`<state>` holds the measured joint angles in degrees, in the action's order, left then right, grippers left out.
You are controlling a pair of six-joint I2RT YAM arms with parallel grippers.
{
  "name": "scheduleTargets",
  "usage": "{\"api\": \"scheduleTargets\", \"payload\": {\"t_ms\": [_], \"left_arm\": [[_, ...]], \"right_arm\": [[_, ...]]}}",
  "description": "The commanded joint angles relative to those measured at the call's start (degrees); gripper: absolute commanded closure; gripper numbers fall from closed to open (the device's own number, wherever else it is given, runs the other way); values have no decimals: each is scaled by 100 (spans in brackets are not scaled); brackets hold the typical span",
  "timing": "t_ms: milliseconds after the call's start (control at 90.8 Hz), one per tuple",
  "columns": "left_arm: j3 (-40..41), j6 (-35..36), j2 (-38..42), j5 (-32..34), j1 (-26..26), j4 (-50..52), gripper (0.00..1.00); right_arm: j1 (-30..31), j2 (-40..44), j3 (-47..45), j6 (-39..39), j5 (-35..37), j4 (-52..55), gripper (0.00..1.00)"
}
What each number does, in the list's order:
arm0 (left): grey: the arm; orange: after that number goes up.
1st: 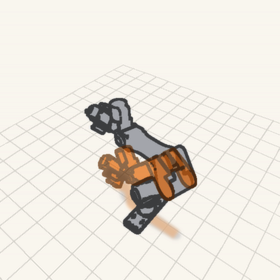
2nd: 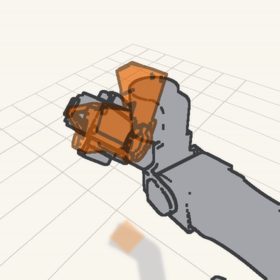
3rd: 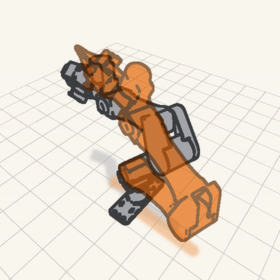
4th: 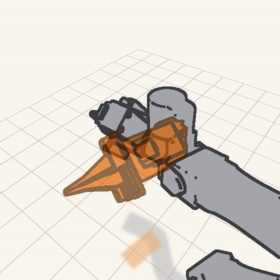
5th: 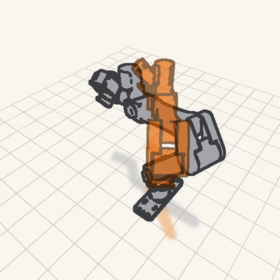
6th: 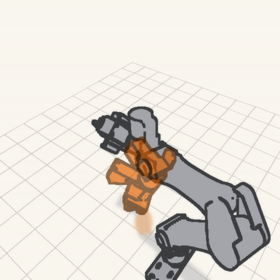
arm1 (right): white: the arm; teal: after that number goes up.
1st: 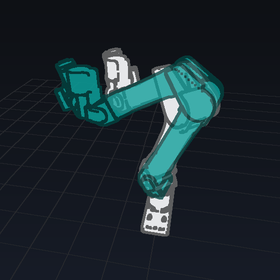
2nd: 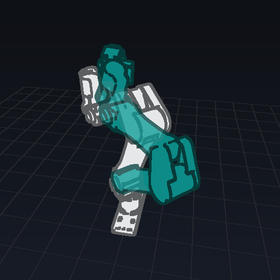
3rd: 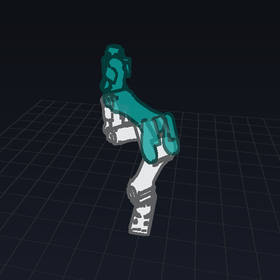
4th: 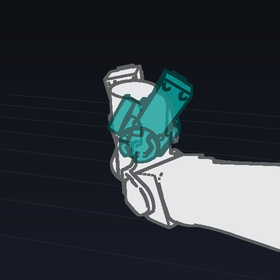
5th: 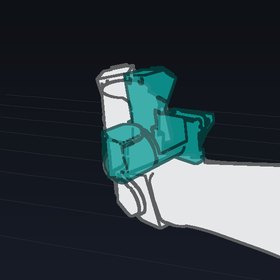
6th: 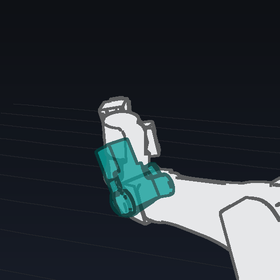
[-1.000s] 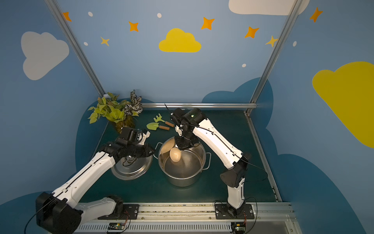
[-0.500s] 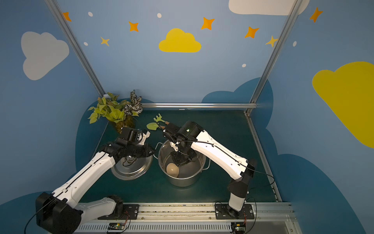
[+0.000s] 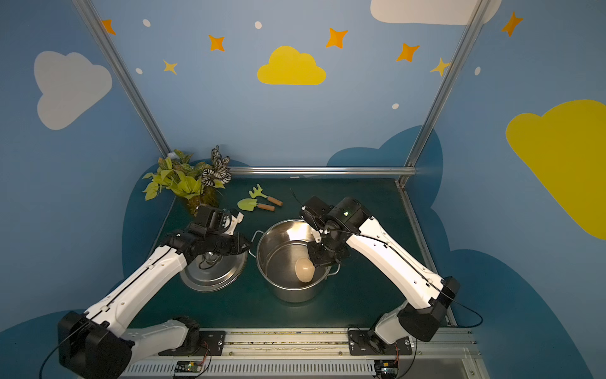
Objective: Stir the soup with a spoon
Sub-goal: Stir the soup in the pan with a stick.
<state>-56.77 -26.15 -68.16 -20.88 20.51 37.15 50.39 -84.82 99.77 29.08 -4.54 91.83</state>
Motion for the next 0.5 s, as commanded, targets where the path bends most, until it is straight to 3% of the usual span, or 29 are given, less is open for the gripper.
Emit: {"api": "scheduleTargets", "payload": {"t_ms": [0, 253, 485], "left_arm": [[27, 152, -36, -71, -3, 74, 91], [-35, 135, 38, -100, -24, 91, 74], [-137, 128, 81, -107, -46, 171, 37]], "right_arm": [[-119, 274, -115, -66, -344, 352, 100], [-268, 731, 8, -159, -907, 207, 100], [-540, 1340, 125, -100, -1134, -2, 100]]}}
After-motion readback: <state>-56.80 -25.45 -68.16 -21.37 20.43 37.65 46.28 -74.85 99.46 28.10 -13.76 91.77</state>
